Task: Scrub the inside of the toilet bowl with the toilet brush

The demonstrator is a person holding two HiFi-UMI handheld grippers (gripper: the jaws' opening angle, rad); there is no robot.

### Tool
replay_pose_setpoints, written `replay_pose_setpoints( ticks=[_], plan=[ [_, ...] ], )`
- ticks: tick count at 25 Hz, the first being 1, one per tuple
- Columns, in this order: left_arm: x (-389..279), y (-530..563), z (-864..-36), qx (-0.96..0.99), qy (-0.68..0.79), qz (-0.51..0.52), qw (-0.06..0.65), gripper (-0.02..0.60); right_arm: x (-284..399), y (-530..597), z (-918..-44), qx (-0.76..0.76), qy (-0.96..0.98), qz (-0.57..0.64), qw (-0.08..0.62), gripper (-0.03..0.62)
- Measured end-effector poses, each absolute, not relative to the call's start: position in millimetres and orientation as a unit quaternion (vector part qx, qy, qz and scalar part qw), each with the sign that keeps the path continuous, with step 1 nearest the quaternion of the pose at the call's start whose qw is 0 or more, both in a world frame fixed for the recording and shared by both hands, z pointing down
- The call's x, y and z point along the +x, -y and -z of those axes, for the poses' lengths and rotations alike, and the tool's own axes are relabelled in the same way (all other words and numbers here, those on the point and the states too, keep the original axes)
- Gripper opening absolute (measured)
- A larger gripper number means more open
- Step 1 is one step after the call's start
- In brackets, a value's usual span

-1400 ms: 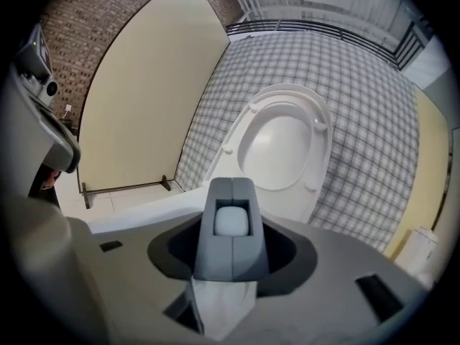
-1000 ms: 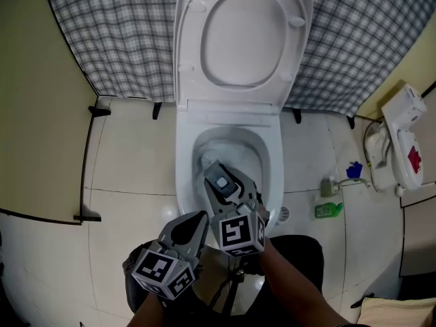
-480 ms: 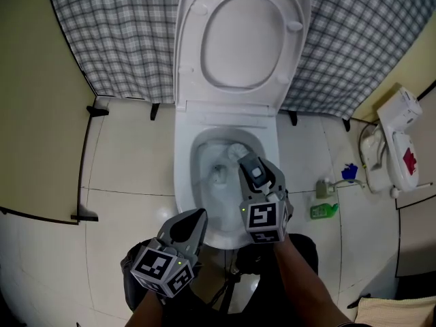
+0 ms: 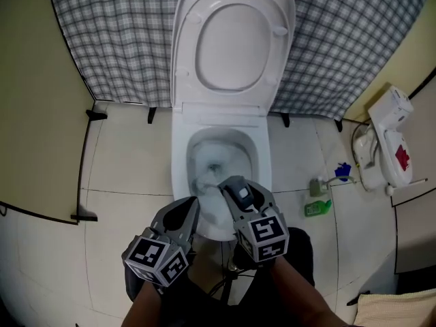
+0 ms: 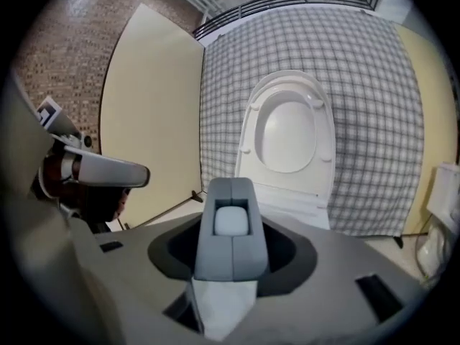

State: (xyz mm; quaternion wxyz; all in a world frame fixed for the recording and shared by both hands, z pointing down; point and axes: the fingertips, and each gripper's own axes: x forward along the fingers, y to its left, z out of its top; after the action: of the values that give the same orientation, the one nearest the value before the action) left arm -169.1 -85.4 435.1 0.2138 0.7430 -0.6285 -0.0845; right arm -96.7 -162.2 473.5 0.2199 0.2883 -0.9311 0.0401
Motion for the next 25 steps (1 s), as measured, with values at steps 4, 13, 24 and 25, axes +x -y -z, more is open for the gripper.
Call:
replay_pose_setpoints(
  ticks=[4, 13, 24, 25],
  plan=[
    [-168, 81, -431, 0.741, 0.631, 0.087, 0.212, 0.009, -113, 134, -464, 0.261, 0.94, -0.056, 0.211, 0.201],
    [-161, 85, -431, 0.748, 0.623, 0.088, 0.213, 0.009, -50, 159, -496, 0.329, 0.888, -0.035, 0.319, 0.201],
    [-157, 96, -428, 0.746, 0.621, 0.104, 0.216, 0.009, -31, 161, -466, 0.337, 0.888, -0.021, 0.312, 0.199],
    [-157, 96, -427, 0.746, 0.622, 0.103, 0.214, 0.009, -35, 156, -464, 0.327, 0.894, -0.033, 0.304, 0.199]
  ],
)
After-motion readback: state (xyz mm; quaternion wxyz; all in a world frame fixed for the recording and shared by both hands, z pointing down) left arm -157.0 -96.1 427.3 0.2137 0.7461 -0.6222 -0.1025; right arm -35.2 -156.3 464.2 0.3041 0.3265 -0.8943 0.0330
